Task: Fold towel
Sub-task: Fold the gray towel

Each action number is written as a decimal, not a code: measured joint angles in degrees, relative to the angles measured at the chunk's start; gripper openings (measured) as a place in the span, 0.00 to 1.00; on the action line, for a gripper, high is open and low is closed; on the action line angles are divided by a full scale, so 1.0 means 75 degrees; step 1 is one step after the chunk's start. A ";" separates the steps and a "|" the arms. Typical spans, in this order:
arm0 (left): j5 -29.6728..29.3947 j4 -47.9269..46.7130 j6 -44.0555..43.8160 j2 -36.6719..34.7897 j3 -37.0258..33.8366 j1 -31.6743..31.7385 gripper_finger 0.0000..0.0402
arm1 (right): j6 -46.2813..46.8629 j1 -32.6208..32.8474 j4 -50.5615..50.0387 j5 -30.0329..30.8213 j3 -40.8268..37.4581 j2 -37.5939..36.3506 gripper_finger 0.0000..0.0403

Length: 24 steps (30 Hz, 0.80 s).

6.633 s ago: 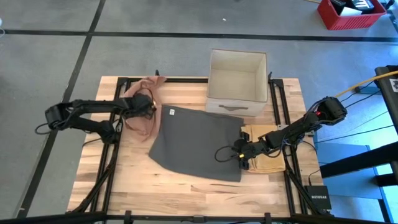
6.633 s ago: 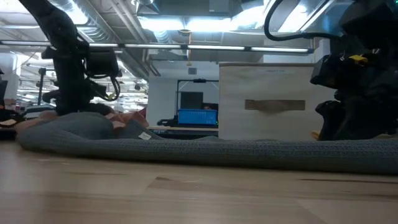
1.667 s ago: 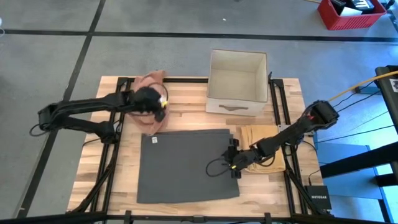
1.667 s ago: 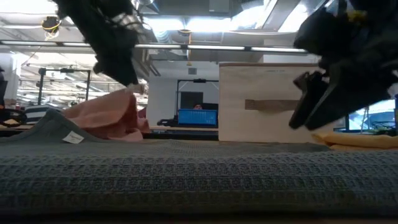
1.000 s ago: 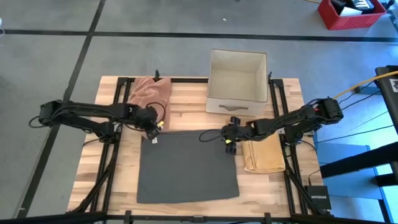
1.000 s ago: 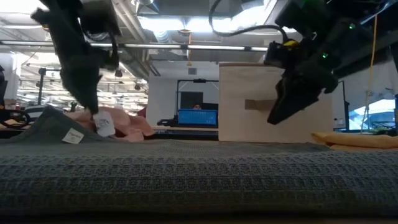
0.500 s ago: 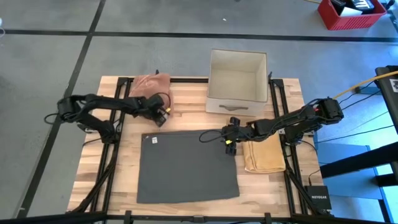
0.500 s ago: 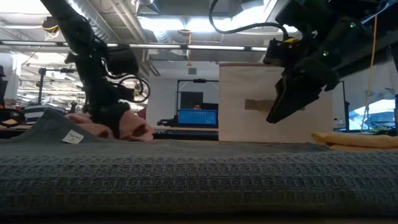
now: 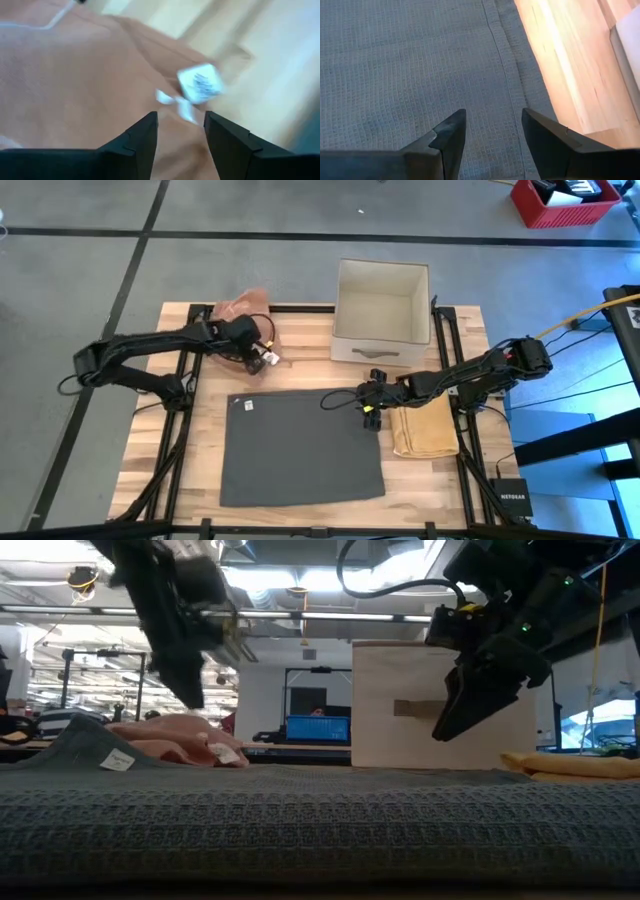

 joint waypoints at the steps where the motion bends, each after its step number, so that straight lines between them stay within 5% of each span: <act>1: 0.0088 -0.0312 -0.0079 -0.0205 0.0036 -0.0119 0.39 | 0.0000 0.0000 0.0014 0.0000 0.0000 0.0000 0.49; 6: 0.0346 -0.1528 -0.0770 -0.0921 -0.0013 -0.0697 0.39 | -0.0003 0.0000 0.0040 0.0003 0.0000 0.0000 0.49; 11: 0.1852 -0.1864 -0.1028 -0.1101 -0.0277 -0.1313 0.39 | -0.0058 0.0000 0.0040 0.0006 0.0000 0.0000 0.49; 17: 0.2654 -0.1886 -0.1635 -0.0986 -0.0743 -0.1958 0.39 | -0.0085 0.0000 0.0046 0.0082 0.0000 0.0000 0.49; 24: 0.2658 -0.1322 -0.2076 -0.0953 -0.1384 -0.2338 0.39 | -0.0222 0.0000 0.0043 0.0207 0.0000 0.0000 0.49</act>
